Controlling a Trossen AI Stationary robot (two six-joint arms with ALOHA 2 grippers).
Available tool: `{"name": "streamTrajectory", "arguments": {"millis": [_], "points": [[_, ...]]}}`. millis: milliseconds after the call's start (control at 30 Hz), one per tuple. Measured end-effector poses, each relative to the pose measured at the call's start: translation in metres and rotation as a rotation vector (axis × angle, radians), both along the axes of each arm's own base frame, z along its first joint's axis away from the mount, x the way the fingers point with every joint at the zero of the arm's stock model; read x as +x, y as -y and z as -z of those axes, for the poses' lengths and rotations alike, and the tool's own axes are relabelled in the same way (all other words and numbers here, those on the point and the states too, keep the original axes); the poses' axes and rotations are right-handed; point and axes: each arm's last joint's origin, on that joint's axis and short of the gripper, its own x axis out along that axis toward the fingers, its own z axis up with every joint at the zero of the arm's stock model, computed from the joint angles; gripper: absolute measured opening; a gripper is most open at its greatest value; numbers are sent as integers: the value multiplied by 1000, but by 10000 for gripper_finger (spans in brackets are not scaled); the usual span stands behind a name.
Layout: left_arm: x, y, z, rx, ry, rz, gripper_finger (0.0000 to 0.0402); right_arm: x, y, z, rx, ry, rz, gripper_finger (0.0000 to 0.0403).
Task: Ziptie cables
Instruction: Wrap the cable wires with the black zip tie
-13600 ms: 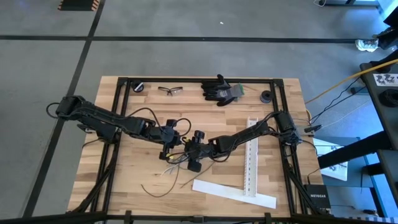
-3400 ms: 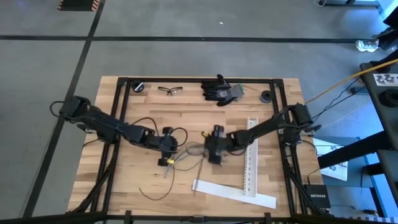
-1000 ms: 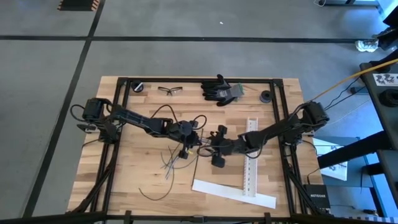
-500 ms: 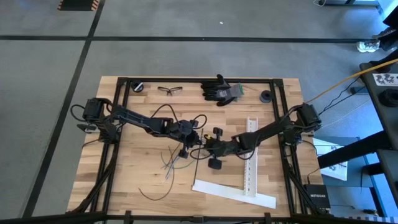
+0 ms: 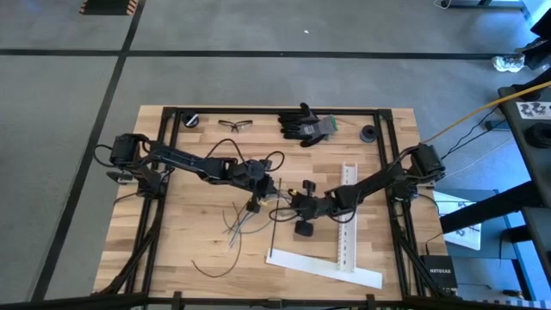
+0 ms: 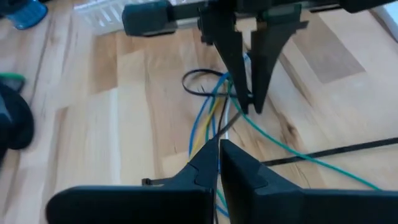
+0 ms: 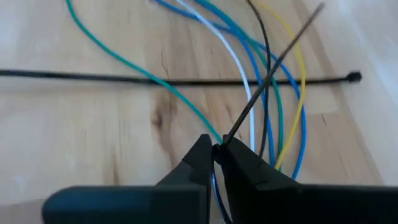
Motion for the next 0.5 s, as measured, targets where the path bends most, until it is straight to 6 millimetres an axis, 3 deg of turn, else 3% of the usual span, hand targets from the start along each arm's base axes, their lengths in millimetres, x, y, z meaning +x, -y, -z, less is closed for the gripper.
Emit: {"name": "streamTrajectory", "arguments": {"millis": [300,500], "points": [[-20,-1,-28,-50,-25,-70,7,5,0,-7,-43,77,-7,3],[-37,-3,-43,-186,-64,-193,55,15,-1,-20,-73,243,10,2]]}}
